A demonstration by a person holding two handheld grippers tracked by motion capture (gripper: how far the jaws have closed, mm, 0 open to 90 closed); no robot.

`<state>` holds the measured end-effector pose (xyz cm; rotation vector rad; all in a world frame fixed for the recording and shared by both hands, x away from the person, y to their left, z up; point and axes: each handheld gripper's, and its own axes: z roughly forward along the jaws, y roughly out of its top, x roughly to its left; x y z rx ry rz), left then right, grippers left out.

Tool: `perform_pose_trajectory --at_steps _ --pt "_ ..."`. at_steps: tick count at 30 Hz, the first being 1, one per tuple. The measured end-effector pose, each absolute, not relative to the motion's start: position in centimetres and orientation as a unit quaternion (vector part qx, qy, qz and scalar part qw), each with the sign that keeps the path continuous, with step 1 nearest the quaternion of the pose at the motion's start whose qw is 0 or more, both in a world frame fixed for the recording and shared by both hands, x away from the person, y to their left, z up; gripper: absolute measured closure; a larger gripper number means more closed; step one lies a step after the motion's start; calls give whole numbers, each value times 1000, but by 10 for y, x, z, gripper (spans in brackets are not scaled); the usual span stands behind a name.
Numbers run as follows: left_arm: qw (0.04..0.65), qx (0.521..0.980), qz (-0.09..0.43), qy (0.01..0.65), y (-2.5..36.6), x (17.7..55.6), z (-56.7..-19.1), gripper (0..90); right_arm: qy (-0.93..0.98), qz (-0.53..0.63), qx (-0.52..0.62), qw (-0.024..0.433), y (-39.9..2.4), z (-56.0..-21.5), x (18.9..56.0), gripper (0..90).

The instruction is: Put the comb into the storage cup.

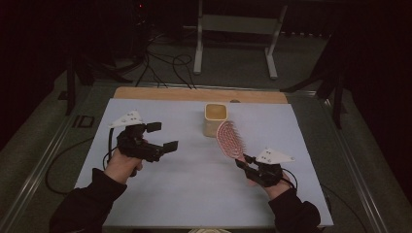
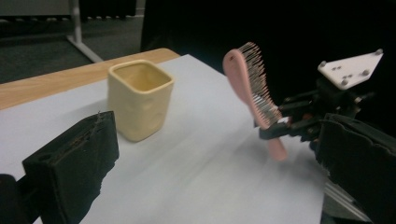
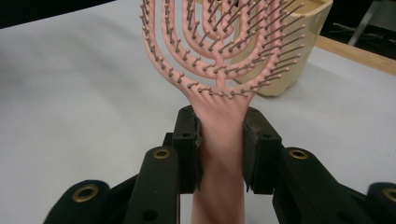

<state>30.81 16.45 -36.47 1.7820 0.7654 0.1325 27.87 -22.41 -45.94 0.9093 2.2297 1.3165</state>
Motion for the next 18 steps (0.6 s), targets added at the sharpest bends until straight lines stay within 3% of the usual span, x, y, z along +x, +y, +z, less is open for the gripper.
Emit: perform_pose_trajectory --at_steps 18 --pt "555 765 11 327 98 333 -352 2 796 472 325 195 -222 -458 278 702"
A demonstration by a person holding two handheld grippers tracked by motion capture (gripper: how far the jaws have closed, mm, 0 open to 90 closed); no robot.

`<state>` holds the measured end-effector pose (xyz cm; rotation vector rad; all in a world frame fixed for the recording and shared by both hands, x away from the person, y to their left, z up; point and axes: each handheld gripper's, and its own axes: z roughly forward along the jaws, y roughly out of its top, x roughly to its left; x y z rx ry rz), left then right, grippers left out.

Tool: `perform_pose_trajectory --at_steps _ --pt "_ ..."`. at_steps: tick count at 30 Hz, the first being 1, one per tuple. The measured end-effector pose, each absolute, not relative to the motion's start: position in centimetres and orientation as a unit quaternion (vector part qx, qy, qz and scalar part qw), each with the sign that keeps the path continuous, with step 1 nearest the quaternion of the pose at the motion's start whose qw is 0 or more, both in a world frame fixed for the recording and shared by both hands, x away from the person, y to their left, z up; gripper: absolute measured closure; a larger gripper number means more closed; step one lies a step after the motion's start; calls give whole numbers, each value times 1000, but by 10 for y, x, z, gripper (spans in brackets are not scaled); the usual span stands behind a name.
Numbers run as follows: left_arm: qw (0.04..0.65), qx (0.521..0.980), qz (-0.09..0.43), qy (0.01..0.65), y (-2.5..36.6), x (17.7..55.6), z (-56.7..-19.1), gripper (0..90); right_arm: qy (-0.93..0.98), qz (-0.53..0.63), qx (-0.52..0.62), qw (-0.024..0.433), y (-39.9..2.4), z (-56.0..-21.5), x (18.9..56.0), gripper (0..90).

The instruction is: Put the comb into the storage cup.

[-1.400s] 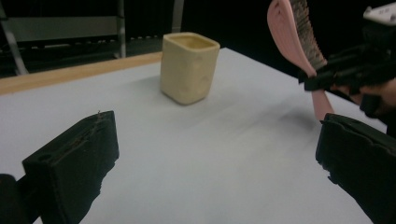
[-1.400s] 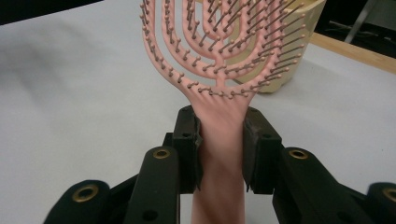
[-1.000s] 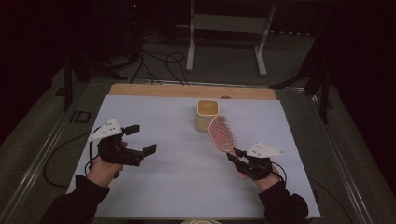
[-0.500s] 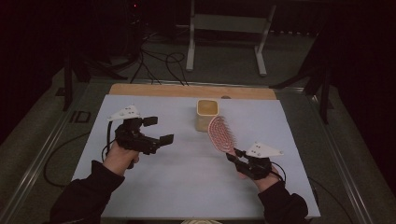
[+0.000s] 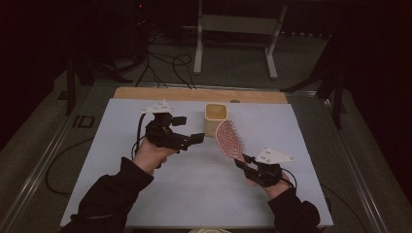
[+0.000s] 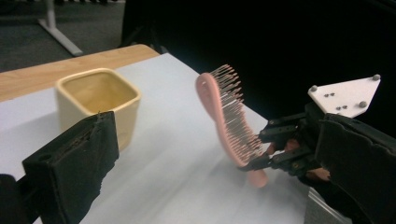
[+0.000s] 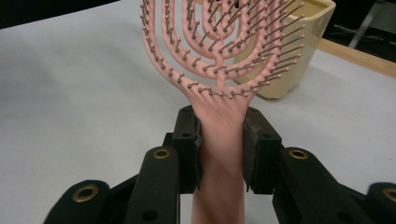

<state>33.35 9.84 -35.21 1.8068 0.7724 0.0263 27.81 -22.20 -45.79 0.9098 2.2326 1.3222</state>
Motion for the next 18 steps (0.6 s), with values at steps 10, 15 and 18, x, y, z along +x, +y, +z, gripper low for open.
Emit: perform_pose_trajectory --at_steps 10,15,18 --pt "547 769 -13 331 65 344 -356 2 795 473 327 195 -222 -458 278 702" --pt "543 769 -24 335 53 348 -361 23 795 472 326 195 -222 -458 278 702" --pt "543 770 -36 334 42 352 -366 82 797 471 321 198 -222 -459 278 702"
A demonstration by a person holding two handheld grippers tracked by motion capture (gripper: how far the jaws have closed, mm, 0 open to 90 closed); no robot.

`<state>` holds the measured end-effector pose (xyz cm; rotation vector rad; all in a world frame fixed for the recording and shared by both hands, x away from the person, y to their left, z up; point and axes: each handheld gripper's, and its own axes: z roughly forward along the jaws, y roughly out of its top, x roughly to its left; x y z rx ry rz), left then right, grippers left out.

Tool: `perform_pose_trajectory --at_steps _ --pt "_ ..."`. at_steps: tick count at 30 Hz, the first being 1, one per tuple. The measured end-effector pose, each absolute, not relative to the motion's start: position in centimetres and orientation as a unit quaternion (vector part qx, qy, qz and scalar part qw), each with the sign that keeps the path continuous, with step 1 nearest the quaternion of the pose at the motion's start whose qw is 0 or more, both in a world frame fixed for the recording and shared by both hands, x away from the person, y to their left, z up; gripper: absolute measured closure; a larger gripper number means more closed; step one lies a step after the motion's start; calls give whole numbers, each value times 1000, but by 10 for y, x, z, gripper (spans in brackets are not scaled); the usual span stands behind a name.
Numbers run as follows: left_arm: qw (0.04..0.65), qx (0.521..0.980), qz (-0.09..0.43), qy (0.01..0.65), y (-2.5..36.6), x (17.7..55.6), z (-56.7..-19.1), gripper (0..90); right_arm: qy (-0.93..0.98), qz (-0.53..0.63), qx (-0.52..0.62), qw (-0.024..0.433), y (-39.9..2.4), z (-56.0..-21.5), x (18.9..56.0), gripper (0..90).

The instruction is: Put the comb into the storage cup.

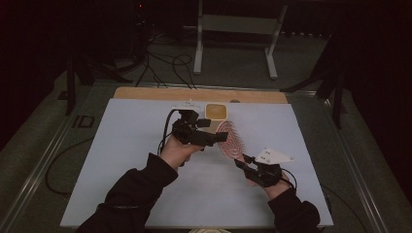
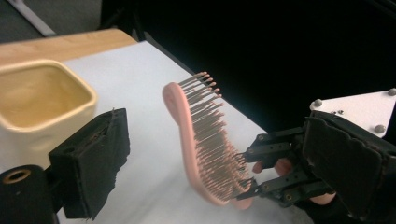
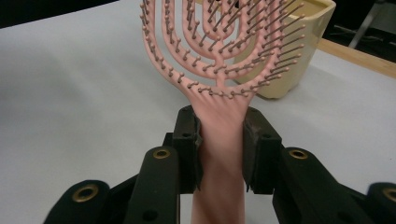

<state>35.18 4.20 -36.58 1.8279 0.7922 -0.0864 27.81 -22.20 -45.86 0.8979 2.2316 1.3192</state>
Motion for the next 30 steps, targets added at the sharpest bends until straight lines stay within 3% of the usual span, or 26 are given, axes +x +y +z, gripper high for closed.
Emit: perform_pose_trajectory --at_steps 9,30 --pt "526 768 -42 363 26 359 -375 179 798 471 321 197 -223 -459 278 702" --pt "510 760 -86 395 7 366 -393 545 796 474 321 197 -223 -458 279 702"
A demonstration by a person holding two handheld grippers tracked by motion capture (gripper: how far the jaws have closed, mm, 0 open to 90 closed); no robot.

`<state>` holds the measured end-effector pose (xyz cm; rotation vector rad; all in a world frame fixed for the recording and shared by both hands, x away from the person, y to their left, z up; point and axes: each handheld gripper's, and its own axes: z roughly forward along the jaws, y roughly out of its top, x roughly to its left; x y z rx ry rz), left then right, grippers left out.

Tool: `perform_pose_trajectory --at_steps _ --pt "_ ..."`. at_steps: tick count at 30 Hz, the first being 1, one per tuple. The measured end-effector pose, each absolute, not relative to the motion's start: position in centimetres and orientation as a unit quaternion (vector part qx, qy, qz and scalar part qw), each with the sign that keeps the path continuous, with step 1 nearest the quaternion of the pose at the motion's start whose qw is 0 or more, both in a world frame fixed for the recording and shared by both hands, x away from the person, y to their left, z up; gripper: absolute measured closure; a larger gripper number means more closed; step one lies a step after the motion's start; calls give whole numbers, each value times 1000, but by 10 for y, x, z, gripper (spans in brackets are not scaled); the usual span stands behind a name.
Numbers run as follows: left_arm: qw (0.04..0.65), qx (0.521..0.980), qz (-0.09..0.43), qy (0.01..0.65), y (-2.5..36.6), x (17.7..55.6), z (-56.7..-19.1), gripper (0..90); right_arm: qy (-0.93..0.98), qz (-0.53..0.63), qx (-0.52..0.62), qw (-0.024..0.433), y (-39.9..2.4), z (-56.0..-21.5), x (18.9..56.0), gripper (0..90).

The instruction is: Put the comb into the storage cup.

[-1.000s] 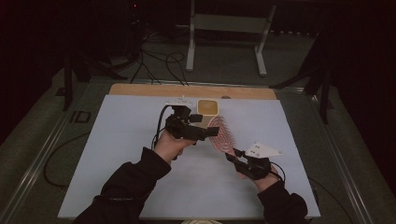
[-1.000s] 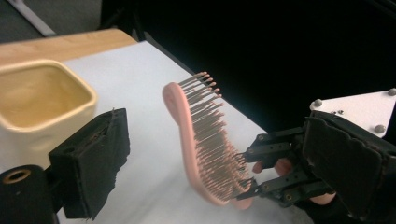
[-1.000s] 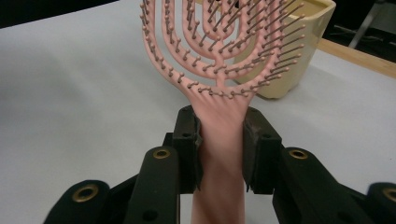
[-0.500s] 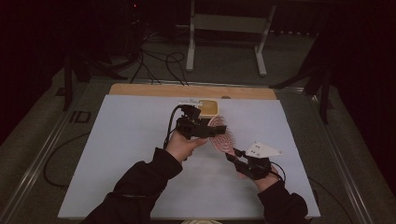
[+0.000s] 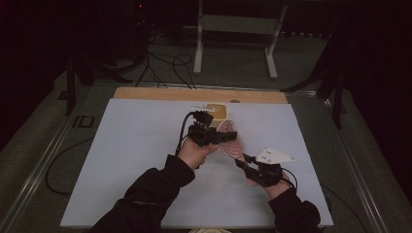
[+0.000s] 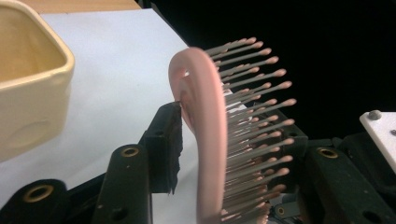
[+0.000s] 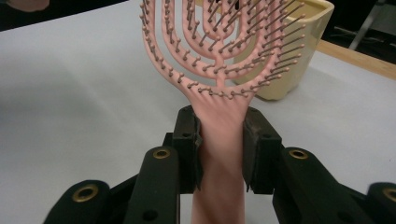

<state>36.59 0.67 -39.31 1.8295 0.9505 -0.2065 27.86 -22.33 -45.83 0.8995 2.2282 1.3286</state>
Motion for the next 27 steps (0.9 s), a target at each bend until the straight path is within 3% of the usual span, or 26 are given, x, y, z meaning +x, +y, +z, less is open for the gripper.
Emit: perform_pose_trajectory --at_steps 9,27 --pt "519 756 -94 389 4 365 -392 628 794 475 324 199 -224 -458 279 701" --pt "526 759 -76 376 0 359 -384 652 789 484 323 196 -225 -457 278 700"
